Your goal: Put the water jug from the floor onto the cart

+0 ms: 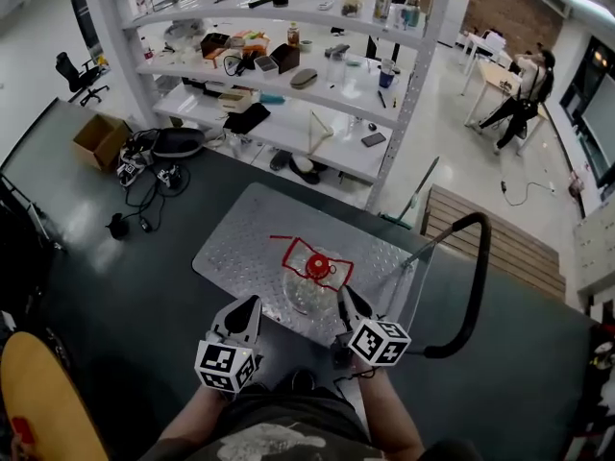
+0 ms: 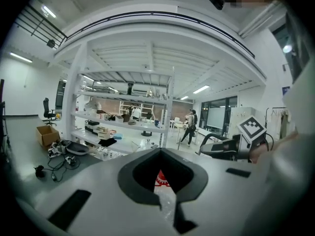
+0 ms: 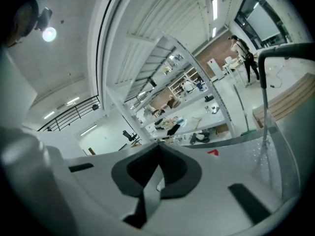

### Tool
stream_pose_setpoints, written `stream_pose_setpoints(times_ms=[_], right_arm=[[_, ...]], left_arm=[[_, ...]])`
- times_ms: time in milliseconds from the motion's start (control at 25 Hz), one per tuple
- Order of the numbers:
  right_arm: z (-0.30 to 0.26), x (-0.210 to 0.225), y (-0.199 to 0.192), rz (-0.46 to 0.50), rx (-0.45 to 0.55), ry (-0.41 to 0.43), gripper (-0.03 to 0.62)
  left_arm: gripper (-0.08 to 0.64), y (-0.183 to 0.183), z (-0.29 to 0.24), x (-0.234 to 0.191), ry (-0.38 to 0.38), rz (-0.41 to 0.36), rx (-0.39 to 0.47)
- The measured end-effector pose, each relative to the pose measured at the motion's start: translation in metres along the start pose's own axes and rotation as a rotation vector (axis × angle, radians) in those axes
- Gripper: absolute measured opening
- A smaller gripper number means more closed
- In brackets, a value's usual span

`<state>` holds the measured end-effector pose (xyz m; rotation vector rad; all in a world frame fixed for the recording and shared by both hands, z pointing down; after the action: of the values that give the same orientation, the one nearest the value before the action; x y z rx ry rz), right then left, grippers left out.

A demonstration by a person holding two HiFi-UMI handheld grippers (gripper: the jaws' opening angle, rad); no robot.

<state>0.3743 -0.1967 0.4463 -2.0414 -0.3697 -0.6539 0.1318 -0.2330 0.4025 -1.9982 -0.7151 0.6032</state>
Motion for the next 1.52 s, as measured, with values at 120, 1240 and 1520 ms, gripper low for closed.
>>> stream_pose_setpoints(times_ms=[120,1240,1520], right_arm=[[0.002,-0.028,-0.006,0.067,0.028,0.016,-0.009],[0.198,-0.248,-0.194,0.359,0.192,-0.091,-0.009],[0.245,-0.24,-0.209,0.362,0.207,-0.079,-0.009]], left_arm=[[0.002,-0.008,0.023,0.0,-0.006,0.007,0.019],[0.002,-0.159,0.299,0.007,-0.091,0.055,0.087],[0.002,-0.16,0.325,0.048,-0.095,0.033,0.114]])
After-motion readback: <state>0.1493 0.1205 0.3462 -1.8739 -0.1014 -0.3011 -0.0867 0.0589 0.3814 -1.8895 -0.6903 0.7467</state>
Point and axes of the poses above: the fingertips, and each gripper's own axes: z backward along the fingers, x to its right, y out of its top, the point moved 6 cm from there along z, backward along the fingers, and after that the axes turned 14 degrees about -x, right-handed, at the moved point
